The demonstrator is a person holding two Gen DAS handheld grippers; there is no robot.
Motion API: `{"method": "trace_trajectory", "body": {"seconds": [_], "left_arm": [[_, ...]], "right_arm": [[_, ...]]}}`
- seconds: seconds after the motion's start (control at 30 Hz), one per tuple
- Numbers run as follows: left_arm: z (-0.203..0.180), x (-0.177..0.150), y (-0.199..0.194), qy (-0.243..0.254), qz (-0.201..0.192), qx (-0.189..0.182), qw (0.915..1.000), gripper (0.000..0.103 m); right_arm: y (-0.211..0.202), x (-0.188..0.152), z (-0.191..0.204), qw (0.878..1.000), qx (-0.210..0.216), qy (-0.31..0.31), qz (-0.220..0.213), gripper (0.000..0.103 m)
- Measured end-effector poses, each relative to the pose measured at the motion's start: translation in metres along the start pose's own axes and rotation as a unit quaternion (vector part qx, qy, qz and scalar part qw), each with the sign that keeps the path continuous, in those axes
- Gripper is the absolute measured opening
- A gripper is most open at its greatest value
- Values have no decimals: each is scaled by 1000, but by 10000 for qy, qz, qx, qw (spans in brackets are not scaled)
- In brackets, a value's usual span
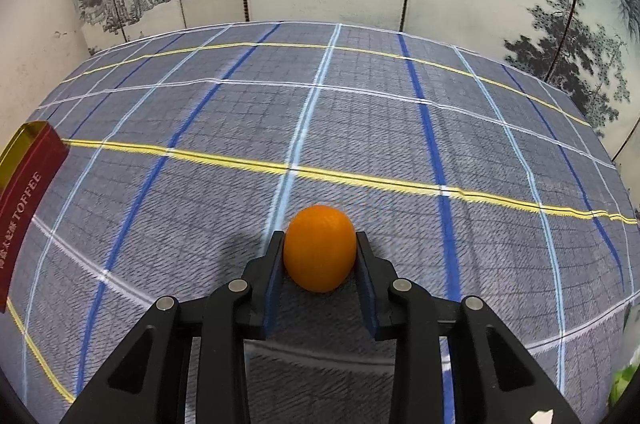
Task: Organize fruits
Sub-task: 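Open the left gripper and lift it from the tin, then carry the mandarin into the tin with the right gripper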
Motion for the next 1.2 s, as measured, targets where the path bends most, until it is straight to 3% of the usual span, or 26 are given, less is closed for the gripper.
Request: {"method": "trace_trajectory", "body": {"seconds": [0.63, 1.2], "left_arm": [[11, -12, -8, -251, -37, 146, 9996, 73], [29, -22, -15, -458, -3, 278, 9986, 74]], "right_arm": [[-35, -15, 79, 9959, 741, -519, 6, 30], [-65, -23, 180, 9801, 1578, -1208, -10, 30]]}}
Point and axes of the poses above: each gripper's, at about its wrist camera, not at the fingertips, and y roughly the way its jaws point, z to its left, x to its top, the point moved 4 cm from there along y, roughly the way its jaws point, and after that the axes turned 9 degrees about y, right-handed, at the moved point
